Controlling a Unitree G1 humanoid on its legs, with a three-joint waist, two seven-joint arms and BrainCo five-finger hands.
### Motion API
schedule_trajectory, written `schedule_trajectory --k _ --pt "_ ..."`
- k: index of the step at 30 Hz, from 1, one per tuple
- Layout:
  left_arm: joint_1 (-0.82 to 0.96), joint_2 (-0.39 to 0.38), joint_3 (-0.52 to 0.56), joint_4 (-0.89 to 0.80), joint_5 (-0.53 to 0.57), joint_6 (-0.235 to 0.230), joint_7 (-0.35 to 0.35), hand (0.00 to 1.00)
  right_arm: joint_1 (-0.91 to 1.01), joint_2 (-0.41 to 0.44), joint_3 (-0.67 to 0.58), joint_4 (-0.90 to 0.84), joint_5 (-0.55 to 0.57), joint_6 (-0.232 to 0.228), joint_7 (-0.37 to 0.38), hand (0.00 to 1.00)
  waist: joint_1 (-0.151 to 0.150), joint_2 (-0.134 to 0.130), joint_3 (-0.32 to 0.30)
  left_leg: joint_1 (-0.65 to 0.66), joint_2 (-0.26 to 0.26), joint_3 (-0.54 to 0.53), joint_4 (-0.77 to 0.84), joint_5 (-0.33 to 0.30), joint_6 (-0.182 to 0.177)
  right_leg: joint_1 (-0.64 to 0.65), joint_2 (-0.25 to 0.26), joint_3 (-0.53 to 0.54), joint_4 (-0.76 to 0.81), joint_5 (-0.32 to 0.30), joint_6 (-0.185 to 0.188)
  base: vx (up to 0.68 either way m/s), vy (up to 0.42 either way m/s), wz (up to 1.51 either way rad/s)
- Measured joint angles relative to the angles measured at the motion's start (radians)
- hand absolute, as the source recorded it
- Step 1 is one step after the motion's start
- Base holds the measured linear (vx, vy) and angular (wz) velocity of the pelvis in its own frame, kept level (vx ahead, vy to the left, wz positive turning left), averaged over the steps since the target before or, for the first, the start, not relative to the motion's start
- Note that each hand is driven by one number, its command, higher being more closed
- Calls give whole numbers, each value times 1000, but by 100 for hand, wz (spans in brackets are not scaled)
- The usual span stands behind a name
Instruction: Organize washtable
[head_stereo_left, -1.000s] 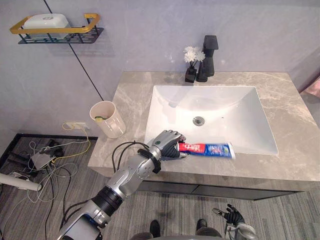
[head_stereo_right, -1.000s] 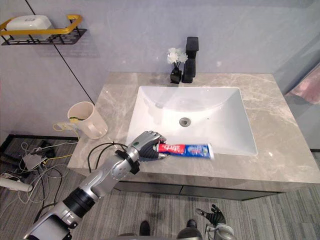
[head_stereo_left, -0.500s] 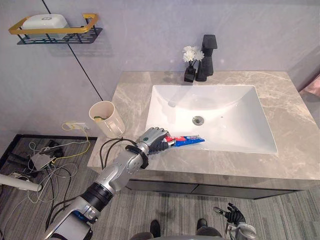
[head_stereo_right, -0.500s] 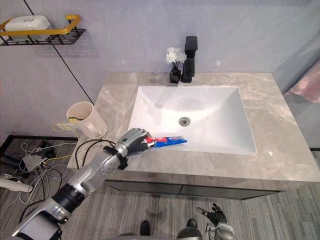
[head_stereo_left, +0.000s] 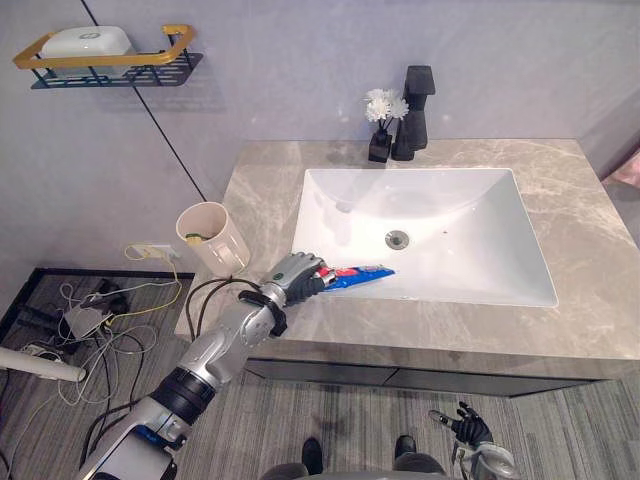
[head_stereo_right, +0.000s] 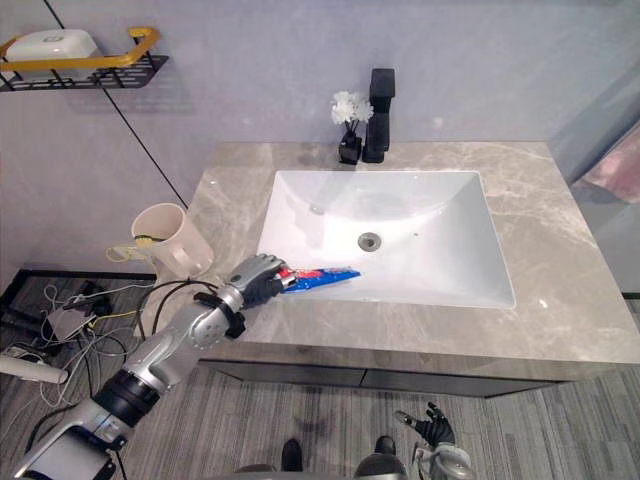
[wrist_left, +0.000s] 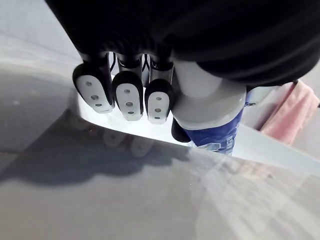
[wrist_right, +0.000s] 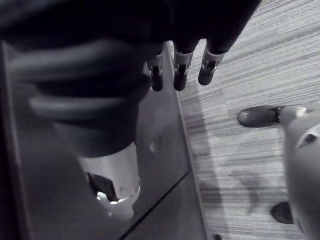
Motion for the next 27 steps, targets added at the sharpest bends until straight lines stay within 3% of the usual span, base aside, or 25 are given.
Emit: schedule_trajectory --k 8,13,21,27 --pt "73 -18 150 -138 -20 3 20 100 105 53 -97 -279 7 -4 -15 0 7 -15 -6 -4 23 64 5 -13 -15 -37 22 76 0 8 -12 -20 -21 -27" --pt "155 -94 293 -290 -65 5 39 100 223 126 -143 -514 8 -10 5 0 1 -34 -20 6 39 123 24 -40 -16 -51 44 134 1 15 -22 -16 -19 -35" --pt "261 -245 317 -491 -78 5 61 100 321 157 -167 -815 6 -1 55 0 -3 -40 -31 39 51 219 62 -89 -14 -69 57 242 22 17 -24 -16 5 -41" --pt "265 -248 318 -525 -79 4 59 100 344 130 -269 -1076 8 -2 111 0 -2 -58 -43 44 55 233 80 -102 -15 -68 60 259 30 17 -24 -15 1 -10"
